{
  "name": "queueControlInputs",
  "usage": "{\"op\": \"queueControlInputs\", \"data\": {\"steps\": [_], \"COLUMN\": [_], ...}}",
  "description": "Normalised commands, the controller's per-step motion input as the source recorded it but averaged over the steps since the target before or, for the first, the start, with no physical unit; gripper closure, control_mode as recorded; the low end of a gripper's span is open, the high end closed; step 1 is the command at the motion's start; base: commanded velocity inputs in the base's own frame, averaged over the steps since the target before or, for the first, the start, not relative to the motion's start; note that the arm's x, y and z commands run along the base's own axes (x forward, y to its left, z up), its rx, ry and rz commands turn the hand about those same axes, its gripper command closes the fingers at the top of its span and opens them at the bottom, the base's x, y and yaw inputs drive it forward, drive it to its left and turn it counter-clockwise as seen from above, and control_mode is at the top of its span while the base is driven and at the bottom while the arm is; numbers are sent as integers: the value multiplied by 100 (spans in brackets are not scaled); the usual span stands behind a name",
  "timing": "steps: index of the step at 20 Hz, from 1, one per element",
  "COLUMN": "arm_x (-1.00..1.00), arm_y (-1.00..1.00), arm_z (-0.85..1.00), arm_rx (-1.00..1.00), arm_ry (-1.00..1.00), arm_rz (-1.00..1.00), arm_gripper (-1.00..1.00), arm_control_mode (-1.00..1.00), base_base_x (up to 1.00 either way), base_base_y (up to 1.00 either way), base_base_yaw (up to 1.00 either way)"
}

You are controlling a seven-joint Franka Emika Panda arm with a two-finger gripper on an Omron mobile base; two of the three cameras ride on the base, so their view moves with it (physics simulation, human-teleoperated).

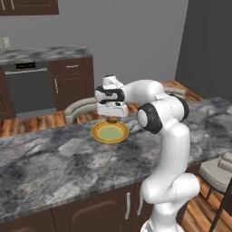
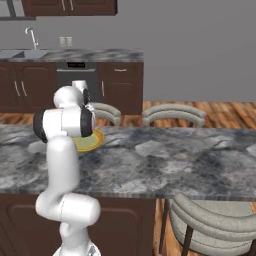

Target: Take the chicken drumstick from the fridge and place it on the digital scale on the counter by the fridge. Wait a few seconds for a reading, then move it to the plate on the dining counter.

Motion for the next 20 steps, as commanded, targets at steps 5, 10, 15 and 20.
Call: {"op": "queueControlInputs", "data": {"steps": [5, 10, 15, 20], "arm_x": [15, 20, 26, 8], "arm_y": [10, 0, 0, 0], "arm_z": [-65, -55, -39, -32], "arm_rx": [-4, -1, 0, -1], "arm_ry": [7, 5, 4, 1], "arm_rz": [-3, -5, -5, -5], "arm_gripper": [100, 100, 100, -100], "arm_control_mode": [-100, -100, -100, -100], "base_base_x": [0, 0, 0, 0], "base_base_y": [0, 0, 0, 0], "base_base_yaw": [0, 0, 0, 0]}}
